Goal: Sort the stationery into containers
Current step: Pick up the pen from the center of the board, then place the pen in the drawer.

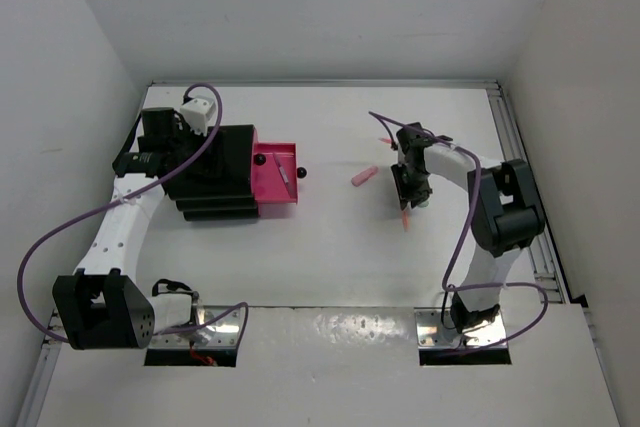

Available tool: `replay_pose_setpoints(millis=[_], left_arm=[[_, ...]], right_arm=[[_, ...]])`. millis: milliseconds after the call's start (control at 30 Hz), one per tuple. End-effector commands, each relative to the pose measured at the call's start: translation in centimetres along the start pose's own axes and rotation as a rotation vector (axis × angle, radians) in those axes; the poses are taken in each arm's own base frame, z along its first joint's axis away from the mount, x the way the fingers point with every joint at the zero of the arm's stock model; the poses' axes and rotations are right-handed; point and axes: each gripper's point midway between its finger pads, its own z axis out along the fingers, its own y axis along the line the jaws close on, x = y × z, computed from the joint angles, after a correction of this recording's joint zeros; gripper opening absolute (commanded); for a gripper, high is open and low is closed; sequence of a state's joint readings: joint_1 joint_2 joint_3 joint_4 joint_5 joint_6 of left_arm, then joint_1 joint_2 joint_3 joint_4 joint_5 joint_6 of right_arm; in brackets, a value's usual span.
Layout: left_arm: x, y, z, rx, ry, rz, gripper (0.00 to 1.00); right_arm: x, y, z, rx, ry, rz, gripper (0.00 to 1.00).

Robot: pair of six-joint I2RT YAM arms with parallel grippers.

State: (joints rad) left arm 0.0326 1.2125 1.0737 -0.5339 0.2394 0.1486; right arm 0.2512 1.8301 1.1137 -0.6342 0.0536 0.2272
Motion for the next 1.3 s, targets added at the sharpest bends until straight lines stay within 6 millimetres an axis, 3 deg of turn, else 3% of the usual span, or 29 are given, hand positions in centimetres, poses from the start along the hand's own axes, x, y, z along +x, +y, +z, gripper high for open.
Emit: replay_pose_setpoints(millis=[0, 133, 267, 333, 400, 433, 467, 500, 533, 600, 633, 667, 700, 733, 900, 933, 1267], left_arm=[[0.7, 0.2, -0.4, -0.019, 0.011, 0.013, 0.81], [0.8, 0.2, -0.4, -0.020, 0.014, 0.010, 0.81], [0.7, 0.3, -0.4, -0.023, 0.012, 0.010, 0.81], [0.6, 0.4, -0.5, -0.027, 0.010, 0.013, 0.81], [0.5, 0.5, -0.5, -0.030, 0.009, 0.010, 0.81], [0.5, 0.4, -0.5, -0.029, 0.009, 0.009, 0.81], [0.6, 0.4, -0.4, -0.026, 0.011, 0.007, 0.81], [0.5, 0.3, -0.4, -0.024, 0.009, 0.004, 0.81], [0.6, 0.2, -0.3, -0.019, 0.011, 0.000, 0.81], [0.8, 0.0, -0.2, -0.008, 0.016, -0.009, 0.81], [1.0, -0.1, -0.1, -0.002, 0.021, -0.009, 0.81], [1.0, -0.1, -0.1, 0.001, 0.023, -0.013, 0.81], [1.1, -0.2, 0.0, 0.005, 0.026, -0.014, 0.81], [1.0, -0.2, 0.0, 0.009, 0.027, -0.015, 0.81], [0.7, -0.2, -0.3, 0.005, 0.024, -0.017, 0.81], [0.7, -0.2, -0.3, 0.005, 0.025, -0.017, 0.81], [0.7, -0.4, -0.4, 0.010, 0.021, -0.023, 0.81]], right_arm=[[-2.4, 0.5, 0.1, -0.007, -0.051, -0.002, 0.30], [-2.3, 0.7, 1.1, -0.013, -0.029, -0.001, 0.28], [-2.3, 1.2, 1.5, -0.035, -0.008, -0.003, 0.02], [-2.4, 2.6, 0.3, -0.087, 0.014, 0.030, 0.00], [-2.6, 5.3, -2.0, -0.214, 0.034, 0.088, 0.00], [-3.7, 7.4, -4.7, -0.294, -0.002, 0.133, 0.00], [-4.0, 10.7, -6.8, -0.395, -0.017, 0.097, 0.00], [-4.9, 12.4, -8.3, -0.438, -0.054, 0.076, 0.00], [-7.4, 14.3, -10.7, -0.489, -0.142, 0.060, 0.00], [-8.9, 18.0, -13.0, -0.557, -0.195, 0.030, 0.00], [-11.1, 19.7, -14.1, -0.589, -0.241, 0.011, 0.00], [-11.3, 21.6, -14.5, -0.607, -0.240, -0.020, 0.00], [-13.1, 23.0, -16.2, -0.628, -0.296, -0.037, 0.00], [-13.6, 23.8, -15.0, -0.616, -0.282, -0.040, 0.00], [-16.7, 28.2, -15.1, -0.645, -0.334, -0.049, 0.00], [-16.7, 28.9, -13.9, -0.638, -0.319, -0.055, 0.00], [-16.9, 31.7, -11.3, -0.624, -0.335, -0.107, 0.00]])
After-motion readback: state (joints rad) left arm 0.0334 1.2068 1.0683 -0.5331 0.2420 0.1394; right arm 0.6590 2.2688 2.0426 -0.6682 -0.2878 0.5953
